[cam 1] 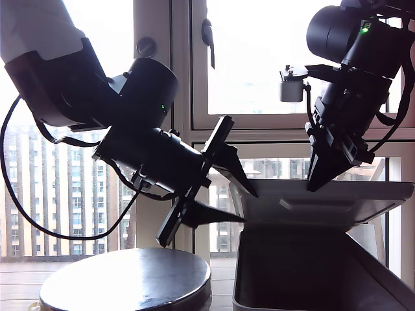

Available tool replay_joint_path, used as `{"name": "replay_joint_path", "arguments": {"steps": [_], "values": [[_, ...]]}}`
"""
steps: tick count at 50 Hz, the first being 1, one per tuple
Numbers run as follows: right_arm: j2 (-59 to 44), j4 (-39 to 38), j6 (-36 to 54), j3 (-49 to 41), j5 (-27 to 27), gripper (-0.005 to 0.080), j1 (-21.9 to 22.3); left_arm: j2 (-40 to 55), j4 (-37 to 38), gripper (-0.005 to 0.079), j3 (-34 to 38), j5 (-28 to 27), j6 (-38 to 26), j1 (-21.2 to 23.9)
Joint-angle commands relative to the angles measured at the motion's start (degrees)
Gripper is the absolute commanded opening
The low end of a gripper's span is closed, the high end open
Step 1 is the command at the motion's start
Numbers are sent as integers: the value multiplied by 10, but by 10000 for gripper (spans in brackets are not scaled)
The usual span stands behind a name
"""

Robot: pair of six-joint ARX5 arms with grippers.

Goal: First open the recycling bin's lid, then pick the cardboard sleeve and place it inside the bin before closing the lid

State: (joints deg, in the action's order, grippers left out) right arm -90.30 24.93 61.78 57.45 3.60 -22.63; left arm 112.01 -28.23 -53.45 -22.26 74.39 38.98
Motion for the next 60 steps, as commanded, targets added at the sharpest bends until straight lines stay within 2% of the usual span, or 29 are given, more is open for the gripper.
{"name": "replay_joint_path", "arguments": {"steps": [1,8,15,17,20,23,27,31,37,41,45,46,47,50,51,52,55,60], "values": [[10,-14,-4,10,3,-13,-6,12,0,443,7,-7,-5,1],[10,-14,-5,10,3,-13,-6,12,0,438,7,-36,-17,-2],[10,-14,-5,10,3,-13,-6,12,12,344,7,-113,-41,-17],[10,-14,-5,10,3,-13,-6,12,18,285,7,-143,-54,-23],[10,-12,-5,10,3,-13,-6,12,30,144,7,-190,-87,-35],[10,-12,-5,10,3,-13,-6,12,47,-32,7,-238,-137,-50],[10,-9,-5,10,3,-13,-6,11,83,-20,7,-293,-183,-73],[10,0,-5,10,3,-13,-6,7,131,-20,7,-322,-231,-97],[10,14,-5,10,3,-13,-6,-12,202,-20,7,-306,-361,-131],[10,21,-5,10,3,-13,-6,-38,254,-20,7,-268,-434,-149],[10,26,-5,10,5,-13,-6,-72,305,-20,7,-212,-549,-159],[10,27,-5,10,7,-13,-6,-83,319,-20,7,-198,-558,-161],[10,29,-5,10,9,-13,-6,-91,330,-20,7,-184,-603,-161],[10,32,-5,10,10,-13,-6,-123,366,-20,7,-144,-687,-161],[10,33,-5,10,12,-13,-6,-133,376,-20,7,-135,-694,-161],[10,33,-5,10,14,-13,-6,-142,385,-20,7,-126,-740,-161],[10,36,-5,10,21,-13,-6,-174,409,-20,7,-106,-818,-160],[9,45,-5,10,25,-13,-6,-219,428,-20,7,-75,-887,-154]]}}
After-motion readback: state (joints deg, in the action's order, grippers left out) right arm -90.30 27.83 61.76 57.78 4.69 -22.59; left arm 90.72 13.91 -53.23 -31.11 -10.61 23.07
